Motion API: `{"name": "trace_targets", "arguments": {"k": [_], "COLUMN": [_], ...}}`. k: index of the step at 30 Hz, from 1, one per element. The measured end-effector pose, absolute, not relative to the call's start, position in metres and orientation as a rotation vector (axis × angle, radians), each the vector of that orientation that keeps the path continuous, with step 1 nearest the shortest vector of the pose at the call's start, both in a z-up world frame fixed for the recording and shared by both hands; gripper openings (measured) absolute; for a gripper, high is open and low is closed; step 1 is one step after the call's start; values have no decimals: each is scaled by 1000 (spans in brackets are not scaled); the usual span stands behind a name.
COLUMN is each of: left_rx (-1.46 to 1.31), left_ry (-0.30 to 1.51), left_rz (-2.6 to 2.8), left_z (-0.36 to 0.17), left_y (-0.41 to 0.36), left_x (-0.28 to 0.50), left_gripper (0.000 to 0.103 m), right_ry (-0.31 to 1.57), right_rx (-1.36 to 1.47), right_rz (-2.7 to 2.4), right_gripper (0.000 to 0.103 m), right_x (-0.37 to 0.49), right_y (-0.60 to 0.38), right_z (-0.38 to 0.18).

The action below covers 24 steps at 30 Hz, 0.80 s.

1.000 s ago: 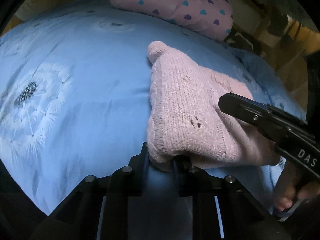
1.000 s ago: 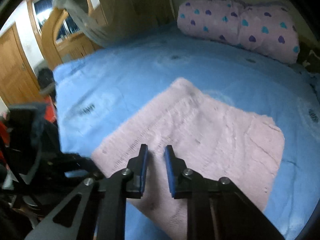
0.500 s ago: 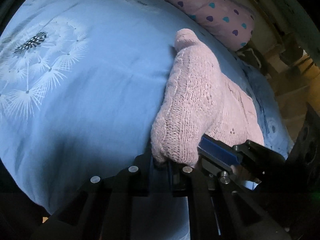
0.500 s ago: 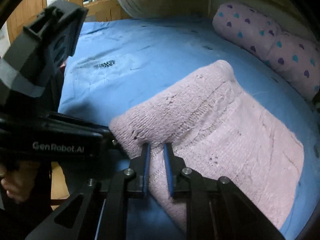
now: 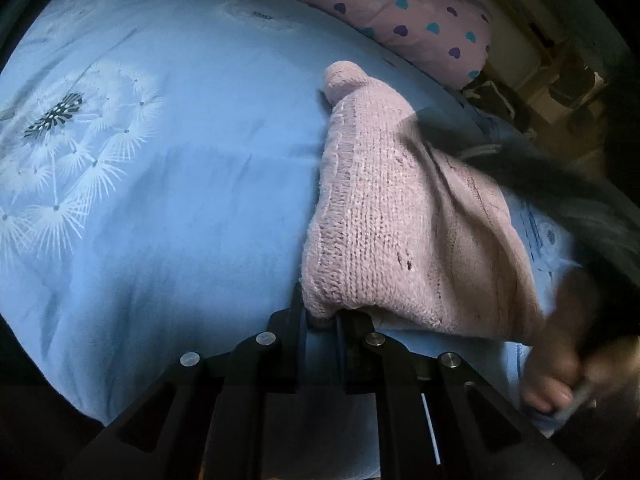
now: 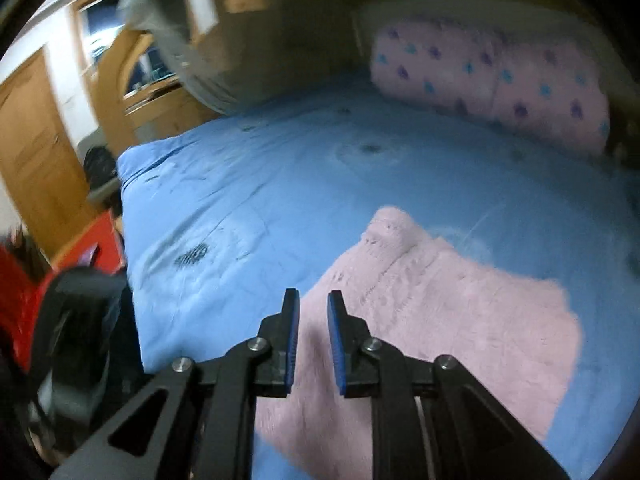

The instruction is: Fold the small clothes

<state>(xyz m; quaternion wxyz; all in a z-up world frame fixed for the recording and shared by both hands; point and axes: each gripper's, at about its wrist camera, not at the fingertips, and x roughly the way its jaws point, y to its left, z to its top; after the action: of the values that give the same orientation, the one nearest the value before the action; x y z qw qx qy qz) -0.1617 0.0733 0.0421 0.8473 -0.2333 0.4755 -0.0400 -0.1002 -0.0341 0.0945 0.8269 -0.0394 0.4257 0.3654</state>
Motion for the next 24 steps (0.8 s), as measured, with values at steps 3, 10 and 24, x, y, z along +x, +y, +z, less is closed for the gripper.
{"name": "trace_targets", "arguments": {"k": [3, 10, 24], "left_rx": [-494, -313, -411], "left_ry": [988, 765, 908], "left_rz": [-65, 21, -84], "left_z": [45, 99, 78], "left_y": [75, 59, 62], "left_x": [-172, -212, -156], "left_gripper": [0, 0, 0], "right_ry": [943, 915, 1187], "right_rx": [1, -16, 219], "right_rz": [737, 720, 576], "right_gripper": [12, 12, 18], "right_x": [-84, -92, 19], "right_y": [-32, -29, -30], "right_z": [56, 65, 80]}}
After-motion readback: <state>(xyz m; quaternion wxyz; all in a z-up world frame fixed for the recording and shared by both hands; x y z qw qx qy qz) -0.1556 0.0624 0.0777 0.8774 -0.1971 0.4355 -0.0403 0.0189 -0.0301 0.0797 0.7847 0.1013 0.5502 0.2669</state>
